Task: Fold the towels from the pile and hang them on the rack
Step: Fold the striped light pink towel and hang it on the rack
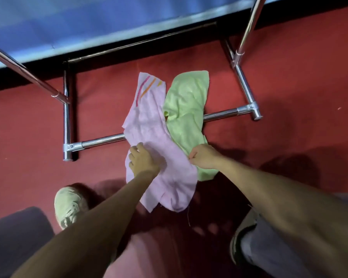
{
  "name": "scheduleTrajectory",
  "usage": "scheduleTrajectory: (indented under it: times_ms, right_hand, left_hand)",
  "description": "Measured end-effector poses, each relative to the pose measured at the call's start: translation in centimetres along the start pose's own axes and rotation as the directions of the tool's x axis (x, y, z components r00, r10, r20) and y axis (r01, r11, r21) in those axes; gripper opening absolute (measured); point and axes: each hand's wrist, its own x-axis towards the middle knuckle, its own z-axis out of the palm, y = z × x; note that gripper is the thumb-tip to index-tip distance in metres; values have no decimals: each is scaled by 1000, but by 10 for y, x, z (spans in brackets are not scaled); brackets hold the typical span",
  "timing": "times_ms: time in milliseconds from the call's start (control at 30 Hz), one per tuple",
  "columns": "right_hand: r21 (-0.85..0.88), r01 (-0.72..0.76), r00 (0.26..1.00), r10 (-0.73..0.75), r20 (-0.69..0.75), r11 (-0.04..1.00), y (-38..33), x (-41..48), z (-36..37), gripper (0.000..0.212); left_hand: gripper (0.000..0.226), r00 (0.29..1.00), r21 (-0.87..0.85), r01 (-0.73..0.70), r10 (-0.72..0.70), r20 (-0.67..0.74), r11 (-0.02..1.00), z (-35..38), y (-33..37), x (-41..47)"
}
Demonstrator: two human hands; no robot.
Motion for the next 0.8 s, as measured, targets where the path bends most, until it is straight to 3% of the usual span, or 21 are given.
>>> scheduleTrajectory:
  times_ms: [67,133,267,333,467,567,800]
  right_hand:
    - [-11,1,999,-2,-39,1000,1,3,4,27]
    - [-75,28,998,-33,-62,997,0,6,5,30]
    - [-172,42,997,-52,-51,984,-6,4,3,29]
    - [-201,31,998,-39,-40,979,-15,-1,2,31]
    - [-201,53,995,-69,-71,978,-37,-9,-6,30]
    - [-92,139,988,-145,-60,986,-63,-23,-17,26]
    - [23,328,944,-327,-44,944,-132,-83,-62,28]
  left_hand:
    - [78,983,-122,182,-177,53,976,6,-15,5]
    - [72,968,-158,247,-237,82,956,11,-31,9]
    - [29,986,-155,153,-140,92,976,11,-49,11]
    - [19,987,-165,140,-123,106,976,5,-49,10]
    - [20,976,-206,98,-54,211,974,-18,-40,8]
    - [24,958,-420,113,14,288,901,-50,-34,4]
    - [19,975,-723,90,89,206,685,-161,7,-30]
